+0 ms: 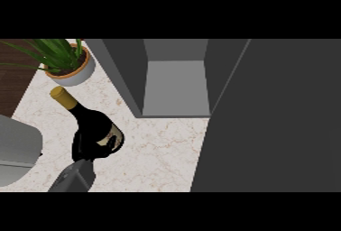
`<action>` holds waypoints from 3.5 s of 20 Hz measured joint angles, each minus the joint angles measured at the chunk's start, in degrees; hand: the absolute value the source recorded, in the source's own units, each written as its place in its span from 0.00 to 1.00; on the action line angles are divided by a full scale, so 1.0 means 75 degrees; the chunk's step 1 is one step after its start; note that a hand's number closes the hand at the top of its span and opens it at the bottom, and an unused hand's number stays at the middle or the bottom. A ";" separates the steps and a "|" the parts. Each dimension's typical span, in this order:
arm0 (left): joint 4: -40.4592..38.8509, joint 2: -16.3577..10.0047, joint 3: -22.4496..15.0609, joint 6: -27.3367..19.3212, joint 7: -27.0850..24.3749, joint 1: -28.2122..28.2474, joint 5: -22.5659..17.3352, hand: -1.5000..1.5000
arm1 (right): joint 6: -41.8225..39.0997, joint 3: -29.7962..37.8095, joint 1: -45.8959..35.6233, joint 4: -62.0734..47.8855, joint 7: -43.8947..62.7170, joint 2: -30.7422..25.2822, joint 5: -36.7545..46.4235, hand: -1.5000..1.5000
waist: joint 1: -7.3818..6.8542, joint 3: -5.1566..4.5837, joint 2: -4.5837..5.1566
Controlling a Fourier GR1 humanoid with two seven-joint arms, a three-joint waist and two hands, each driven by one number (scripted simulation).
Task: Pick up the wine, place it into the cabinet and close the cabinet
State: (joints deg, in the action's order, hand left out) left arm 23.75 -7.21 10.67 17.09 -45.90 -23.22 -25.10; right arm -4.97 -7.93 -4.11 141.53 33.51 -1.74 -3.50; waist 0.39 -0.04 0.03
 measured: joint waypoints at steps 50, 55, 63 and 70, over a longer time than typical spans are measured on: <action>0.3168 0.0957 -0.4852 -0.3351 0.1298 0.0058 -0.2974 1.00 | -0.0378 0.0476 0.0024 -0.0337 -0.0208 -0.0034 -0.0488 0.00 | 0.0033 0.0000 0.0007; 0.2524 0.0959 -0.5028 -0.3424 0.1042 -0.0677 -0.3459 1.00 | -0.0423 0.0612 -0.0010 -0.0476 -0.0338 -0.0054 -0.0673 0.00 | 0.0046 0.0001 0.0010; 0.1644 0.0961 -0.5049 -0.3804 0.1147 -0.1970 -0.4279 1.00 | -0.0453 0.0760 -0.0127 -0.0517 -0.0321 -0.0135 -0.0884 0.00 | 0.0088 0.0001 0.0020; 0.0453 0.0964 -0.4886 -0.3592 0.0975 -0.2831 -0.4757 1.00 | -0.0517 0.0580 0.0023 -0.0582 -0.0566 -0.0058 -0.0787 0.00 | 0.0161 -0.0008 0.0060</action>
State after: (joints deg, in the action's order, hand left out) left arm 27.15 0.02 -25.97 -9.85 -38.59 -44.46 -60.78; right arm -8.85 -3.58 -3.94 137.16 29.27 -2.18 -9.40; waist 1.60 -0.09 0.48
